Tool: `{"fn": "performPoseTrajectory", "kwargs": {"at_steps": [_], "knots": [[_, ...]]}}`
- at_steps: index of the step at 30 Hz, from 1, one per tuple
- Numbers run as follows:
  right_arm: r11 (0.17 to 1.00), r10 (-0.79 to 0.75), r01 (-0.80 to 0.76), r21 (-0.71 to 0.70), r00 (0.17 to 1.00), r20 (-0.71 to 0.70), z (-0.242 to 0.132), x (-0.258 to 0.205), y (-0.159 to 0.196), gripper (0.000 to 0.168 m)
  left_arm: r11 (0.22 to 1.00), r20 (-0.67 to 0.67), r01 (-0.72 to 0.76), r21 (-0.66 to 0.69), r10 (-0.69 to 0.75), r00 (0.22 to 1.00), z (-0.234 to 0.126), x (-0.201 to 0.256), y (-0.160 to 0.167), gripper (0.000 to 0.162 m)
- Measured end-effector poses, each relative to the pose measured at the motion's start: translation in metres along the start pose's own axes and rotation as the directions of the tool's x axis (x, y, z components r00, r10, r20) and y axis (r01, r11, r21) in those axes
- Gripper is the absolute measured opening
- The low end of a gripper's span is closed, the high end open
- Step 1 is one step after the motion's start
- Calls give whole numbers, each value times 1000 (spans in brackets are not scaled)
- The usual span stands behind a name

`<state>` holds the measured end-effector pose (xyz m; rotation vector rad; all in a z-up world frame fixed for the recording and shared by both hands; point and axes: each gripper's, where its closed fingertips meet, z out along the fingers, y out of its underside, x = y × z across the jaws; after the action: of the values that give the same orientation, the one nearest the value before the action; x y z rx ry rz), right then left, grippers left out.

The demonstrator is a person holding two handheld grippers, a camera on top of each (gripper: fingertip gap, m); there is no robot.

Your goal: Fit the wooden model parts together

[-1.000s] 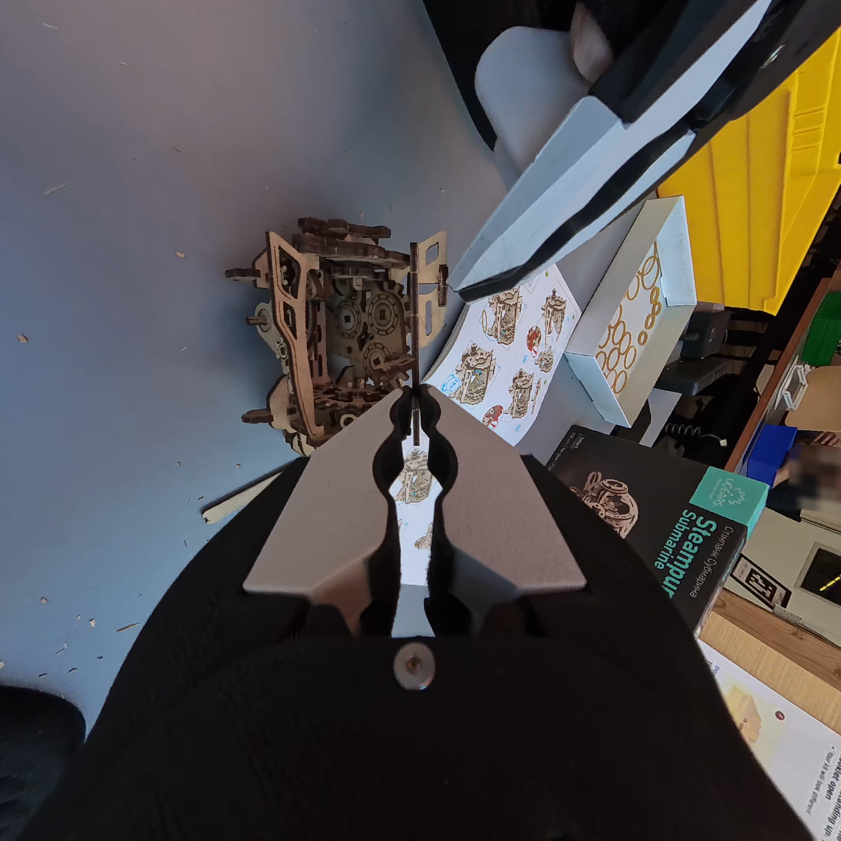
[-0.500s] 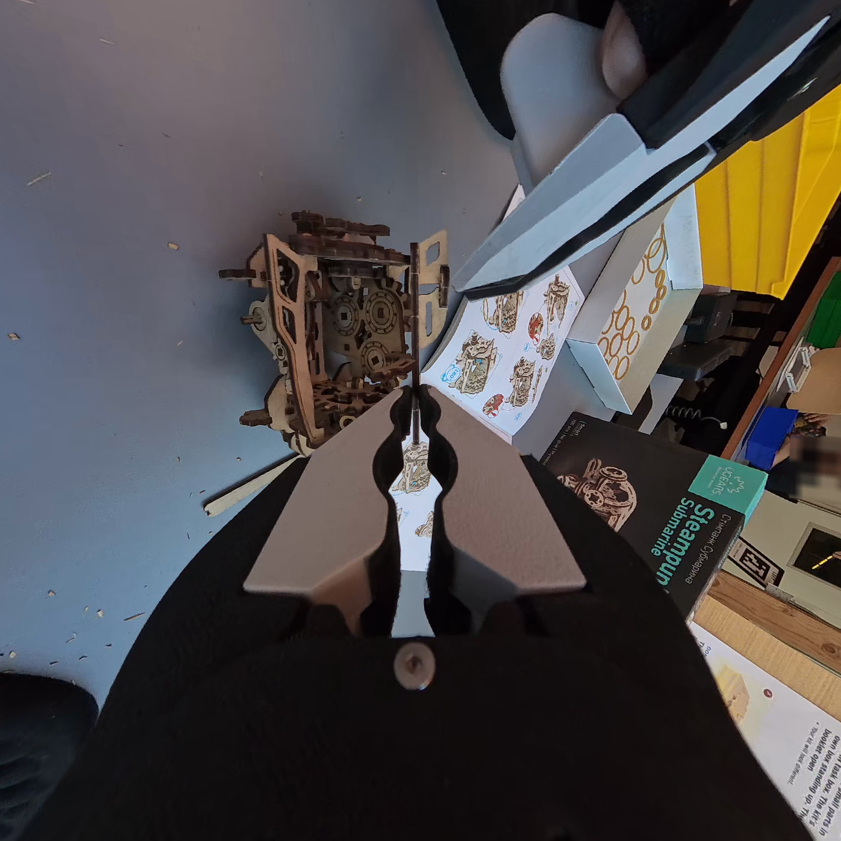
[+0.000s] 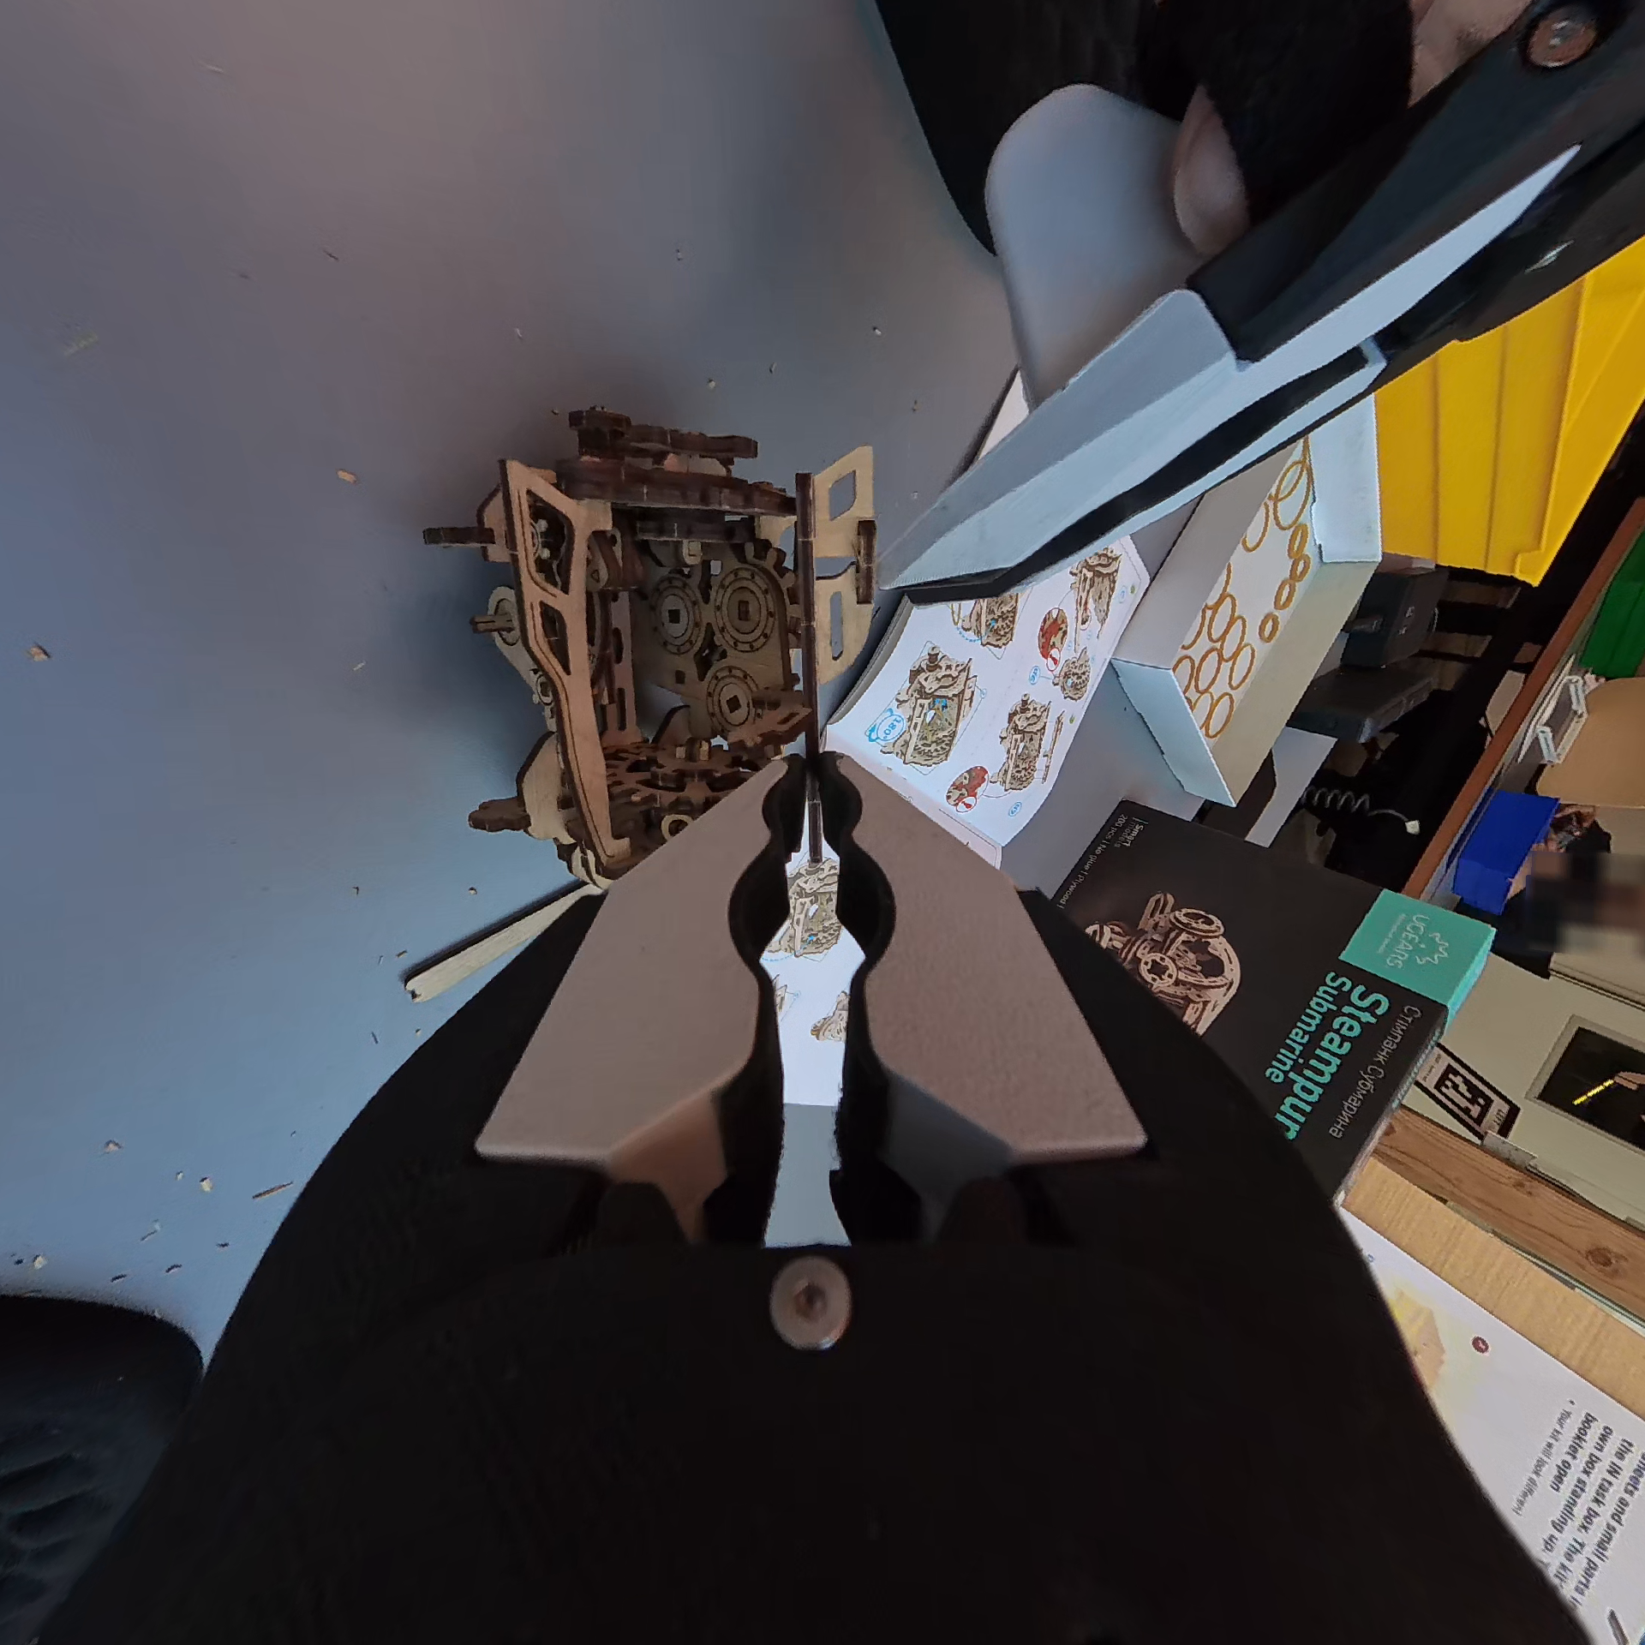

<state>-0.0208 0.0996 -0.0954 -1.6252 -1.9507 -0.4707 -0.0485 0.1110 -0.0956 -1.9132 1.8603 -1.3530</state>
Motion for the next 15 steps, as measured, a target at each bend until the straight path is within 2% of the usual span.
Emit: {"fn": "performPoseTrajectory", "kwargs": {"at_steps": [6, 15], "knots": [[1000, -8, 8, -17, 1000, -9, 0, 2, 2, 2, 999, -42, 37, 39, -36, 998, -3, -1, -6, 34], [999, 4, -5, -44, 1000, -13, 0, 2, 4, 2, 998, -83, 53, 15, -52, 995, 0, 5, -4, 29]]}}
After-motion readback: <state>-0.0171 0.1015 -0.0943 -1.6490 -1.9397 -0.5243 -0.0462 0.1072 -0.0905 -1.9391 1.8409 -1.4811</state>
